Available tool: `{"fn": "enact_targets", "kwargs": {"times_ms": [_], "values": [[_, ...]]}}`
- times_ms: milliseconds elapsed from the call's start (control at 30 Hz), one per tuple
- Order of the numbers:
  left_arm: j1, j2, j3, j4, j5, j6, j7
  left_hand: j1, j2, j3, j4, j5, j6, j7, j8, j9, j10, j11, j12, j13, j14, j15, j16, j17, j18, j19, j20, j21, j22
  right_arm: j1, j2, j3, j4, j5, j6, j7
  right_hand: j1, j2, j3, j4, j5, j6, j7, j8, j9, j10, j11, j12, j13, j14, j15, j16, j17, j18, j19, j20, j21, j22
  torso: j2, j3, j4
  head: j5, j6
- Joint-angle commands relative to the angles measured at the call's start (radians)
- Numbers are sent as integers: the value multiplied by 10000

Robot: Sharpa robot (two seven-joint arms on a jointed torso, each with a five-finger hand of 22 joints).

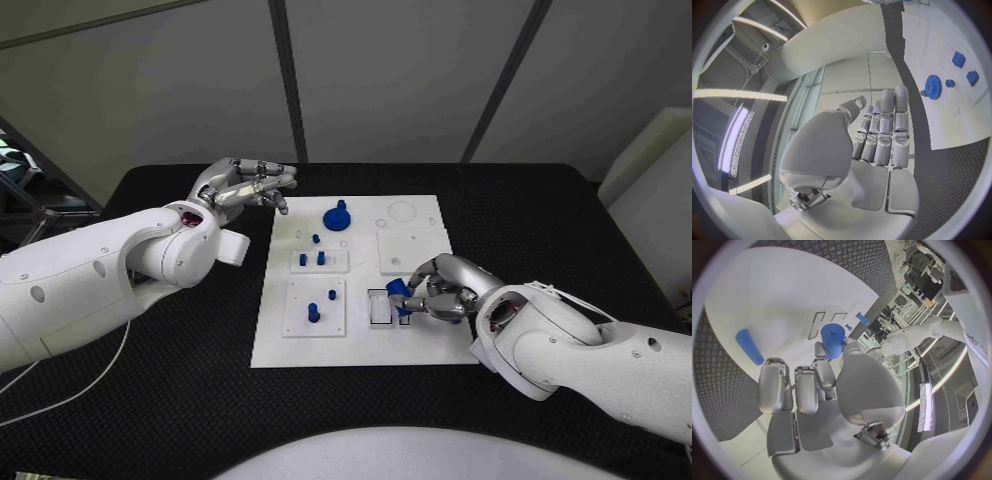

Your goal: Assemble the parts on the task board

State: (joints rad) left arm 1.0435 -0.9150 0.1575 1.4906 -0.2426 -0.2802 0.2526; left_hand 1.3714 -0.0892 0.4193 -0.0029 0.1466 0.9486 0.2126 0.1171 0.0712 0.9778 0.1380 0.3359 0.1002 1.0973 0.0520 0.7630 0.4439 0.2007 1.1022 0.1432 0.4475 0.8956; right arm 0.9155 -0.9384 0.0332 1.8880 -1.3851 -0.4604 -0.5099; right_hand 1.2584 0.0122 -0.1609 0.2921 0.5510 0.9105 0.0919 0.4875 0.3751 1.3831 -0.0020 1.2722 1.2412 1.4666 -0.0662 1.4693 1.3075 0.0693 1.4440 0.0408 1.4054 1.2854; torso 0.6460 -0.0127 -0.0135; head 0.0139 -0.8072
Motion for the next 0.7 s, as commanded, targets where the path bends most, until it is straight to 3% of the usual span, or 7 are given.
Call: {"fn": "enact_targets", "kwargs": {"times_ms": [33, 200, 467, 633, 700], "values": [[18, 34, 6, -3, 17, 109, 56, -103, -30, -28, 27, 37, -69, 22, 44, 1, -60, 24, 11, -9, -51, 33, -60, -9, -197, -76, 23, -66, -9, 15, 166, 6, -141, -92, 455, 278, -200, 85, -69, -7, -129, 360, -219, -69, 104, 74, -39, -66, 26, 679, -59, 47, 715, -101, 74, -21, 42, 18, 2, 10, -3, 7, 6], [18, 88, 6, -43, 17, 124, 54, -103, -30, -28, 27, 37, -69, 22, 44, 1, -60, 24, 11, -9, -51, 33, -60, -9, -197, -76, 23, -66, -9, 16, 397, 8, -324, -150, 586, 166, -370, 226, -149, -7, -313, 666, -333, -3, 213, 108, -130, -108, 47, 682, -131, 54, 744, -101, 76, -77, 47, 31, 15, -3, 19, -2, 3], [18, 103, 6, -55, 17, 172, 35, -101, -30, -28, 25, 38, -72, 23, 45, 1, -65, 24, 14, -10, -52, 32, -60, -10, -196, -76, 24, -69, -12, 16, 608, 10, -550, -278, 804, 124, -834, 325, -460, -11, -1022, 805, -394, -25, 391, 92, -182, -281, -8, 666, -179, 4, 687, -93, 48, -132, 8, -14, 2, 13, -5, 62, -5], [18, 112, 6, -54, 17, 187, 27, -101, -30, -28, 25, 38, -72, 23, 45, 1, -65, 24, 14, -10, -52, 32, -60, -10, -196, -76, 24, -69, -12, 16, 706, 11, -608, -374, 848, 54, -951, 355, -562, -3, -1187, 849, -411, -10, 465, 92, -196, -326, -12, 667, -190, 0, 694, -91, 44, -143, 1, -19, 5, 7, -7, 83, -9], [18, 110, 6, -53, 17, 188, 24, -101, -30, -28, 25, 38, -72, 23, 45, 1, -65, 24, 14, -10, -52, 32, -60, -10, -196, -76, 24, -69, -12, 16, 725, 11, -624, -401, 863, 21, -1108, 389, -670, -9, -1544, 856, -416, -9, 521, 90, -201, -361, -14, 665, -195, -11, 684, -90, 40, -150, -6, -25, -2, 8, -10, 94, -6]]}}
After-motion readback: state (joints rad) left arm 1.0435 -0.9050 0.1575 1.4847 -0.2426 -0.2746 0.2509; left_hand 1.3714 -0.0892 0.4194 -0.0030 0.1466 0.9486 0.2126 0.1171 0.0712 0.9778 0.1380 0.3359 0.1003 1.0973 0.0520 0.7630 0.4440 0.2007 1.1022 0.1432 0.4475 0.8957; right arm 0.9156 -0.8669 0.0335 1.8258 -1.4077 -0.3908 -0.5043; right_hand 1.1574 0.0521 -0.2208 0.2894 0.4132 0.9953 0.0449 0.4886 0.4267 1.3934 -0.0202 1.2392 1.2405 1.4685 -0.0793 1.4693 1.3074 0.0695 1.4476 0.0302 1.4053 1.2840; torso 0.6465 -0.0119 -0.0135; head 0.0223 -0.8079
